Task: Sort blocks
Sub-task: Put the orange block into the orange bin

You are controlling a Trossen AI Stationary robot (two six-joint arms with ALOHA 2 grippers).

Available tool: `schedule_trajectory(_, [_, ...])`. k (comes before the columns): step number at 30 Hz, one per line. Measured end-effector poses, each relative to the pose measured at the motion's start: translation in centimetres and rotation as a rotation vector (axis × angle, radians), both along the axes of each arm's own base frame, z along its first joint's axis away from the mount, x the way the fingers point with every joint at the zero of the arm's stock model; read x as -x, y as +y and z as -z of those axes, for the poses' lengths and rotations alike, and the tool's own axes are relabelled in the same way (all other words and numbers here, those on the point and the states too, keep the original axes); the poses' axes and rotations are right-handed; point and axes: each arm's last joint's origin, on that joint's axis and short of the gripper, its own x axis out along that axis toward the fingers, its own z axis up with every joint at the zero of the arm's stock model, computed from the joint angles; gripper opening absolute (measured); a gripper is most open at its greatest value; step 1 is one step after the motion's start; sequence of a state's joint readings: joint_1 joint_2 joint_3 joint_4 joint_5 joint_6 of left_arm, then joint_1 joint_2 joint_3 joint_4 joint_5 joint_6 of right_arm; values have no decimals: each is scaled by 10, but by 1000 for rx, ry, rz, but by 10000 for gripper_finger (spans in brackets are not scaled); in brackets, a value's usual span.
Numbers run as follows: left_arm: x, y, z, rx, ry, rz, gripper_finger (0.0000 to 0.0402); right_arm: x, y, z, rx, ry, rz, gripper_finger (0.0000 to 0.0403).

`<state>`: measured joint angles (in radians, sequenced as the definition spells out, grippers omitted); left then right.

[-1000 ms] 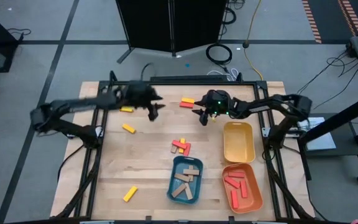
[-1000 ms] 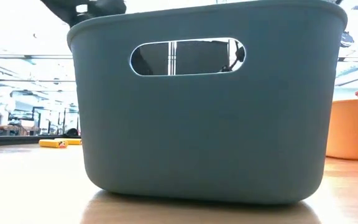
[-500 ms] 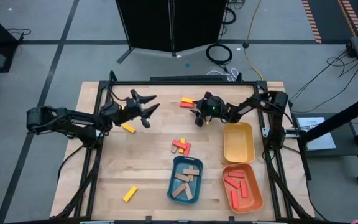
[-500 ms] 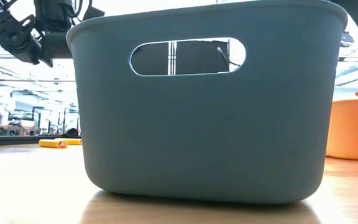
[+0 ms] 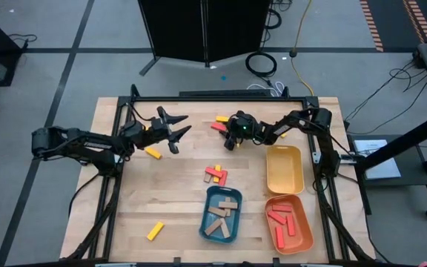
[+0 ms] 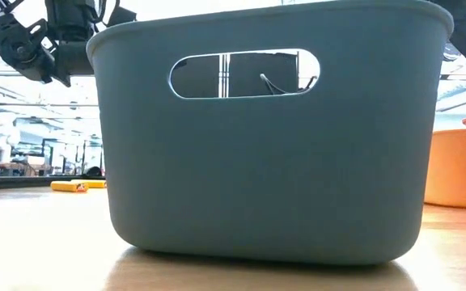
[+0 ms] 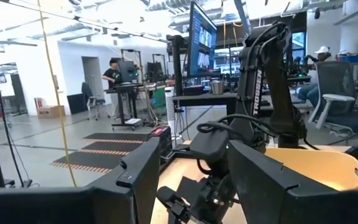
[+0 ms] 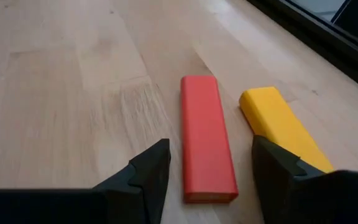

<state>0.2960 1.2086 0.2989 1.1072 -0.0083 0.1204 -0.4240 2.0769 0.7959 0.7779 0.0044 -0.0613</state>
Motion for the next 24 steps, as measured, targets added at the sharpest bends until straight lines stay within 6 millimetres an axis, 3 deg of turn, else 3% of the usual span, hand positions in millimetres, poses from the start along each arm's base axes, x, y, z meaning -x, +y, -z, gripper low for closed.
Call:
schedule_trajectory(7, [0, 0, 1, 3, 6, 5, 184, 1, 0, 1, -33, 1, 19, 146])
schedule_trajectory(15, [0, 0, 1, 3, 6, 5, 184, 1, 0, 2, -36, 2, 17, 29])
schedule_trajectory(18, [0, 0, 0, 3, 5, 5, 184, 1, 1, -3, -52, 1, 13, 24])
schedule_trajectory(21, [0, -1, 0, 4, -2, 26, 184, 4, 3, -18, -106, -2, 3, 28])
schedule_trajectory(24, [0, -3, -2, -19, -17, 110, 184, 7, 8, -49, -135, -37, -38, 29])
